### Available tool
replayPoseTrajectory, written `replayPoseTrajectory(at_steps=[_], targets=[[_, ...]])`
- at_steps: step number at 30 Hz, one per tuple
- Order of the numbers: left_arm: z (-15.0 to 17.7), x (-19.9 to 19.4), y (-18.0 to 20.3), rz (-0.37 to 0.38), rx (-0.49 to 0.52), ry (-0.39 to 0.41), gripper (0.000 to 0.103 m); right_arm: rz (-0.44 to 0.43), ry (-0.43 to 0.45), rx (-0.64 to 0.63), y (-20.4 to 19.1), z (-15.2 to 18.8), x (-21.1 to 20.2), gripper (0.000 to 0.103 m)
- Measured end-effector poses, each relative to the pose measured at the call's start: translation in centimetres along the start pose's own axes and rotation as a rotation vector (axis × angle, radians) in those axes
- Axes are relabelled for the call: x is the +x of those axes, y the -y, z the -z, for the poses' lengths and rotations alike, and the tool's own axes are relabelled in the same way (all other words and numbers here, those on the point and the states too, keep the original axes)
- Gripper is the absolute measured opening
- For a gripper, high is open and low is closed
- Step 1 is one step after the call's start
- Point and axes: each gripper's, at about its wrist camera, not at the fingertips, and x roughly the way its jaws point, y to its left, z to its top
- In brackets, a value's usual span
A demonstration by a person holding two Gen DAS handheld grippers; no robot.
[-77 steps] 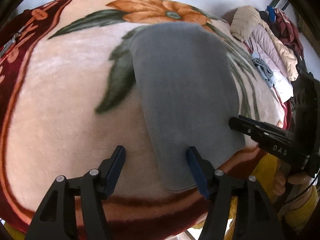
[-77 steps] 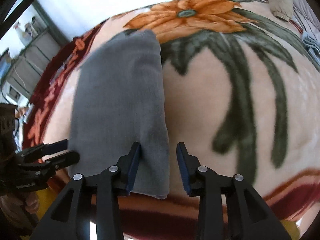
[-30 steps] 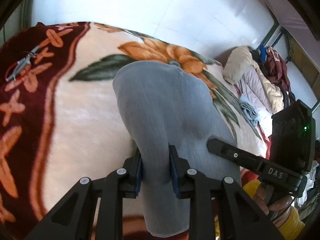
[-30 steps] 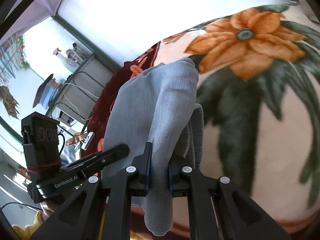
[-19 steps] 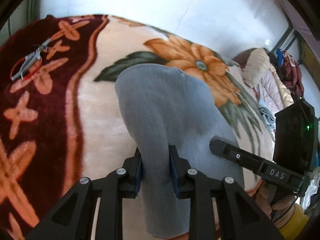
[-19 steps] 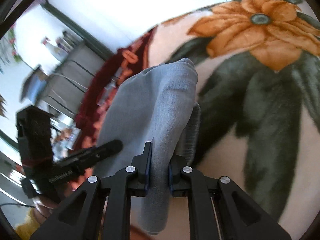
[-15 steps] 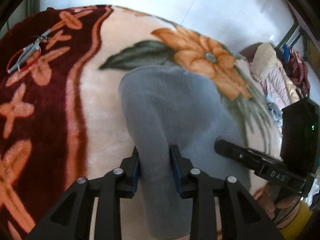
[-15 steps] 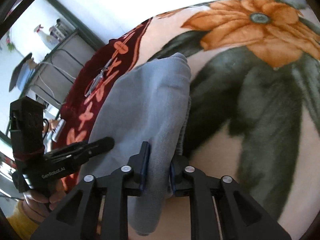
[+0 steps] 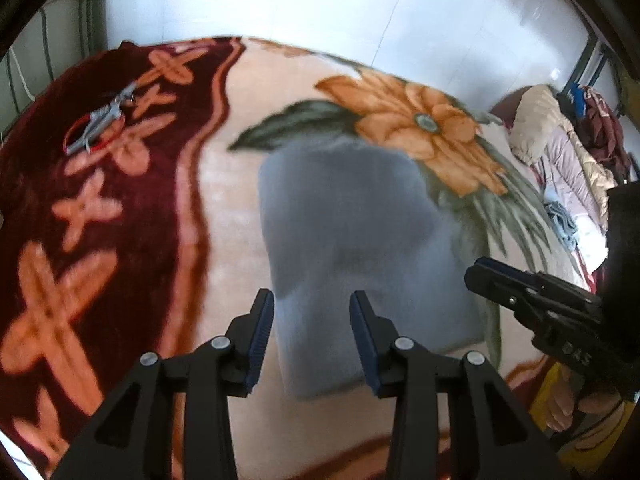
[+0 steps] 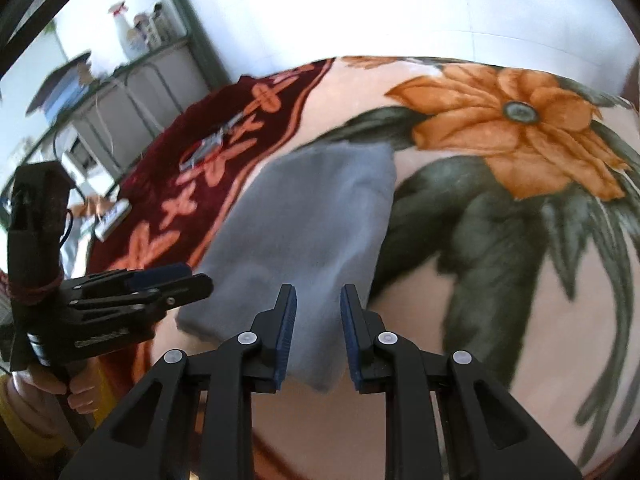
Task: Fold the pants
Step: 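Open both grippers and pull them back from the folded pants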
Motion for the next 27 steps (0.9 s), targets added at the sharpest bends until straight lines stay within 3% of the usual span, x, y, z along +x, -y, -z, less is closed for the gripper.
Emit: replayPoseTrajectory(at_steps=[3, 7, 10, 16, 20, 27], targets=[[1.4, 1.5, -0.4, -0.038, -0.026, -0.049, 0.042, 0.053, -0.047, -0.030, 0.0, 0.9, 1.5, 0.023], [2.5, 3.1, -1.9, -0.014, -0.076, -0.063, 0.061, 0.082, -0.079, -0.029, 0.9, 1.8, 3.1, 0.023], [2.5, 2.9, -2.4, 0.007, -0.120, -0.067, 0.061, 0.078, -0.079, -0.008, 0.9, 1.6, 2.5, 0.023], [2.6, 0.6, -0.5, -0.080, -0.052, -0.039, 0.060, 0.056, -0.055, 0.042, 0.2, 1.4, 0.2, 0.026], [3.0, -1.0, 0.7, -0.110, -0.029, -0.021, 0.061, 0.067, -0.038, 0.022, -1.0, 1.8, -1.5, 0.036], [4.0, -2.9, 2.1, -0.092, -0.052, -0.001, 0.074, 0.068, -0.033, 0.030, -2.1, 3.7, -2.9, 0.042]])
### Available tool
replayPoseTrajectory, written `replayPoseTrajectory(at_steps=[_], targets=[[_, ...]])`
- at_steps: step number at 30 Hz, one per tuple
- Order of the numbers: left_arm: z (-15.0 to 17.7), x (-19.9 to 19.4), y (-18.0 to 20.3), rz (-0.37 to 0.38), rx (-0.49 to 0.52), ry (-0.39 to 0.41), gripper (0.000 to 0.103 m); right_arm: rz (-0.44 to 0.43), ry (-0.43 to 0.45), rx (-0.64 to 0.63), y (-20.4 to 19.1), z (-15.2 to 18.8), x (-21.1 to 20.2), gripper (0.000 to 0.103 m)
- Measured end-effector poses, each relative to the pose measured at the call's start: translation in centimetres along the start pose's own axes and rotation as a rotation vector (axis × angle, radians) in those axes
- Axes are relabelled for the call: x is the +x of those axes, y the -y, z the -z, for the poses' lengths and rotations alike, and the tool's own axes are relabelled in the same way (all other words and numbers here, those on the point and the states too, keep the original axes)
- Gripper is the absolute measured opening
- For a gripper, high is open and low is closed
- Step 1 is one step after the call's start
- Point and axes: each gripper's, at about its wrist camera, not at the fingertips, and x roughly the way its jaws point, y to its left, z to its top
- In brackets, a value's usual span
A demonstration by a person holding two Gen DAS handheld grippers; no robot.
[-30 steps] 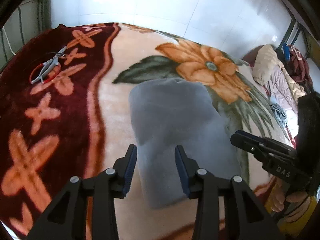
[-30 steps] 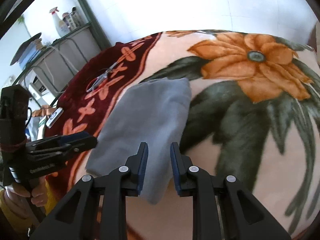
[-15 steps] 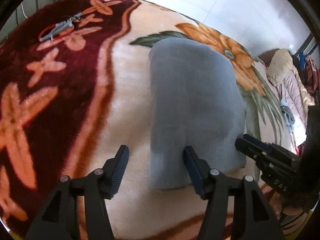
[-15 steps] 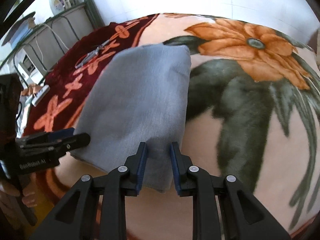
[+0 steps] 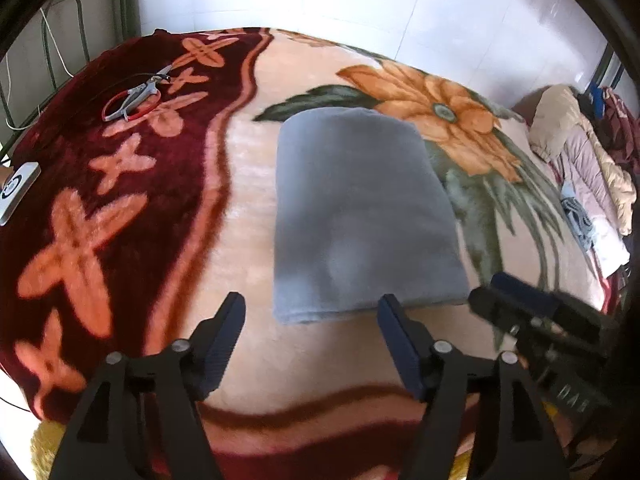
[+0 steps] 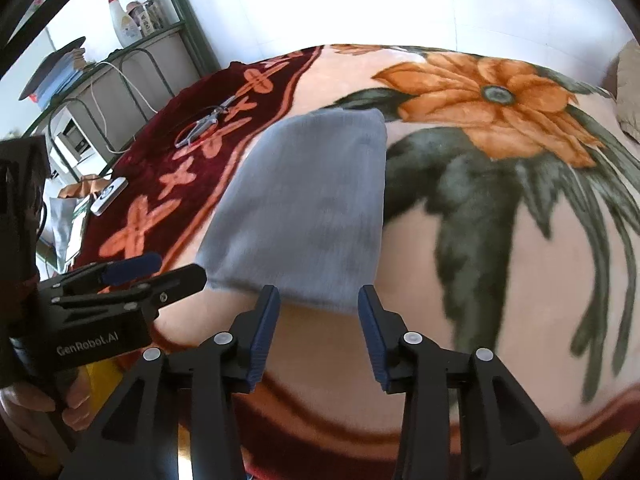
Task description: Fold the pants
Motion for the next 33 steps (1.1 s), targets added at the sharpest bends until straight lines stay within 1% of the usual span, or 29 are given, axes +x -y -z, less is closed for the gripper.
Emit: replayPoseTrajectory(at_steps=[4, 11, 17, 23, 28, 33], targets=[[0.4, 0.1, 0.5, -0.011, 0.009, -0.013, 0.074, 0.019, -0.013, 0.000, 0.0, 0.7, 0.0, 0.042], [1.1, -0.1, 1.4, -0.034, 0.043, -0.021, 0.076, 0.037, 0.007, 0.024, 0.1, 1.1, -0.4, 0.043], [1.4, 0.2, 1.9, -0.045, 0.052, -0.038, 0.077, 0.034, 0.004, 0.060, 0.5, 1.3, -0.3, 0.043], [1.5, 0.5, 2.1, -0.049, 0.061, -0.050, 0.077, 0.028, -0.015, 0.067, 0.4, 1.6, 0.2, 0.044], [1.6, 0.7, 2.1, -0.067, 0.070, -0.043, 0.077, 0.024, -0.020, 0.068, 0.3, 1.8, 0.5, 0.044], [1.7, 1.1, 1.7, -0.062, 0.049, -0.051, 0.077, 0.025, -0.024, 0.063, 0.1, 1.8, 0.7, 0.044]])
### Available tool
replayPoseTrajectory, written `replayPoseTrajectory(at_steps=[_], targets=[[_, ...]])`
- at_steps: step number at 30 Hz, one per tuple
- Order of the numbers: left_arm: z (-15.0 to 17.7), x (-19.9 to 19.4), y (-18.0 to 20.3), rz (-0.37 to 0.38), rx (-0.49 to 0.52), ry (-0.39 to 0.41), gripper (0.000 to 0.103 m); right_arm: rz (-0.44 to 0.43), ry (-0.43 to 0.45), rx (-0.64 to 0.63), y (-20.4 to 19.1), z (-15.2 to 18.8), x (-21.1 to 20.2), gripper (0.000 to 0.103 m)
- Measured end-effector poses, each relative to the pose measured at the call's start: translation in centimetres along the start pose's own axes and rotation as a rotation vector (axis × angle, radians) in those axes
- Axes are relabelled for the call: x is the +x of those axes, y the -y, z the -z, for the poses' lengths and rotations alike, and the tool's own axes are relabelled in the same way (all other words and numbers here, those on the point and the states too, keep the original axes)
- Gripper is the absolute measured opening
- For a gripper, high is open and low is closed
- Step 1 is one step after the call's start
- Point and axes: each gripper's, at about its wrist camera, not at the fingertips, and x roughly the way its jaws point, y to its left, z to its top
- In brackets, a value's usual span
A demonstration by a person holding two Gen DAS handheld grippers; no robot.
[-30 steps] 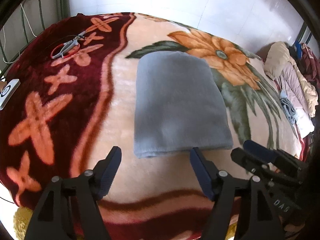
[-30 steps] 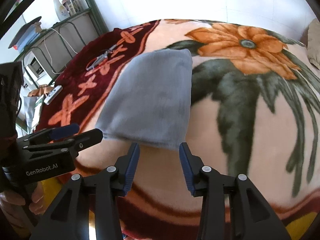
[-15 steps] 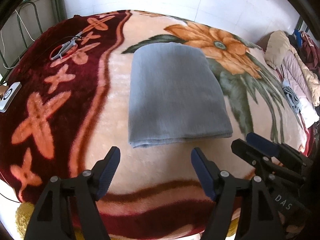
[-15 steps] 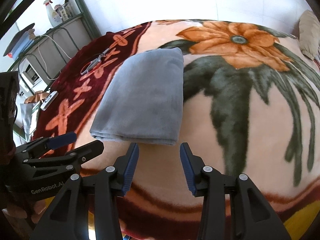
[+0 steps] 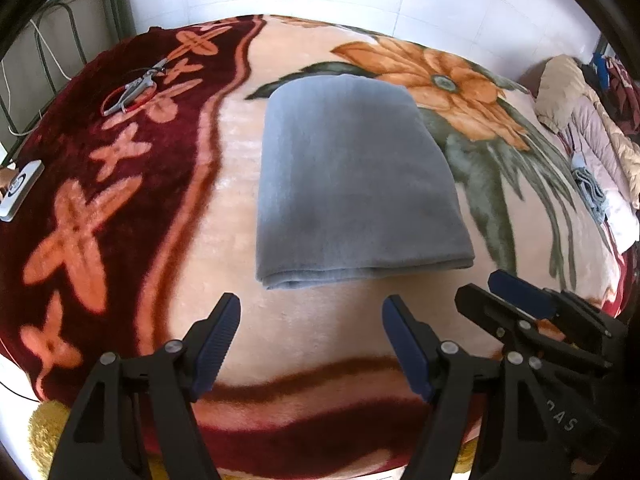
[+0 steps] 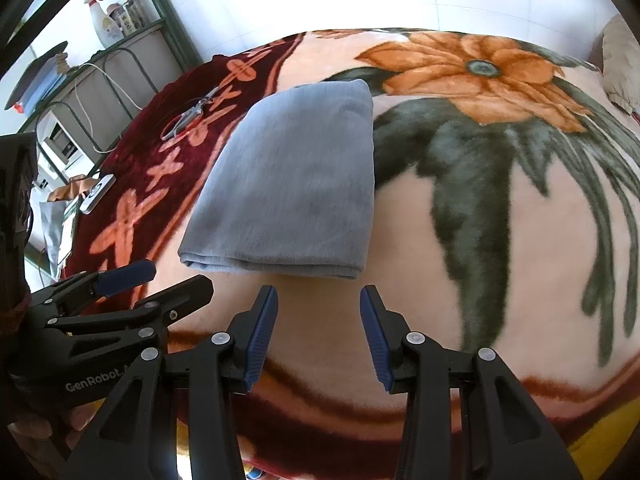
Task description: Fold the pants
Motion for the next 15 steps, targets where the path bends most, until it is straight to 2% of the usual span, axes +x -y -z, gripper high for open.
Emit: replayPoseTrajectory(at_steps=[15], targets=[[0.16, 0.36, -0.68, 0.002, -0.035, -0.014, 0.077, 0.007, -0.002, 0.001, 0.14, 0.07, 0.32, 0.044]])
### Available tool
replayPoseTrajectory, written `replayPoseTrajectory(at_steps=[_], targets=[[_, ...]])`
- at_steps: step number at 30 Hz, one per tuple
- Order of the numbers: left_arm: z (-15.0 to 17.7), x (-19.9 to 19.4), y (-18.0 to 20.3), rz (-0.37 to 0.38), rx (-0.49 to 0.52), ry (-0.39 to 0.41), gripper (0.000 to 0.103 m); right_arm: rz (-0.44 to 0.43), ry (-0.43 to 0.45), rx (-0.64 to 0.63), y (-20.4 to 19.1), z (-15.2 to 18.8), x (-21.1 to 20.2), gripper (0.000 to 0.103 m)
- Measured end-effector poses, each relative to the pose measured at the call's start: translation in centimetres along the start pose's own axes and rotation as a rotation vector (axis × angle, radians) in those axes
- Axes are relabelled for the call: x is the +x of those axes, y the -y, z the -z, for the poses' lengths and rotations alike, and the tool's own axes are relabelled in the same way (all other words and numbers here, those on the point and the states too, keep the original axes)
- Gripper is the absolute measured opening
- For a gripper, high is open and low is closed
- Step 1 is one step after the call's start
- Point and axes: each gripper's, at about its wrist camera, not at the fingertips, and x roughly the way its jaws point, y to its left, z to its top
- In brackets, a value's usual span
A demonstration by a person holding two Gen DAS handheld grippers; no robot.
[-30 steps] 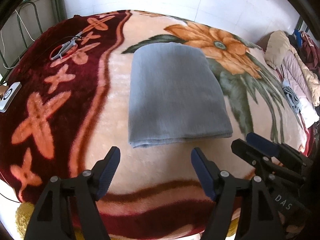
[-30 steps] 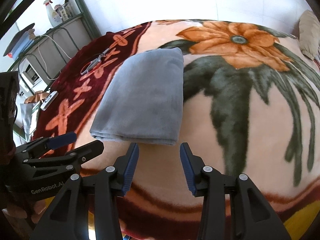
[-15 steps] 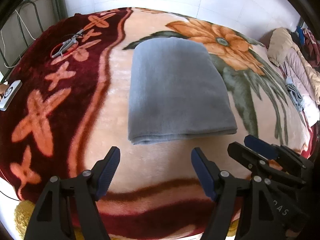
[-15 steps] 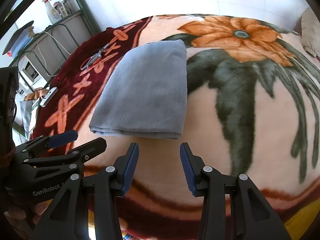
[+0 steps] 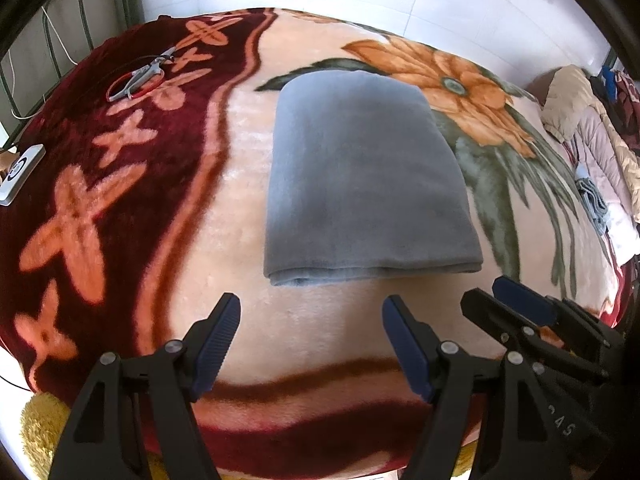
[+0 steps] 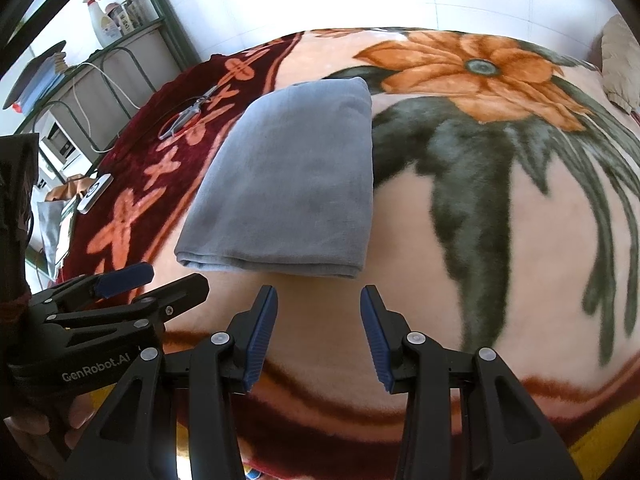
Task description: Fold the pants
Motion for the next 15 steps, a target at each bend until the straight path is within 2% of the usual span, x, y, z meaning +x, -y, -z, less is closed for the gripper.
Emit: replayPoseTrajectory(at_steps=[15], targets=[[-0.03, -0.11, 0.67, 0.004, 0.008, 0.002, 0.077, 0.007, -0.005, 0.008, 0.40, 0.14, -0.03, 0.045]])
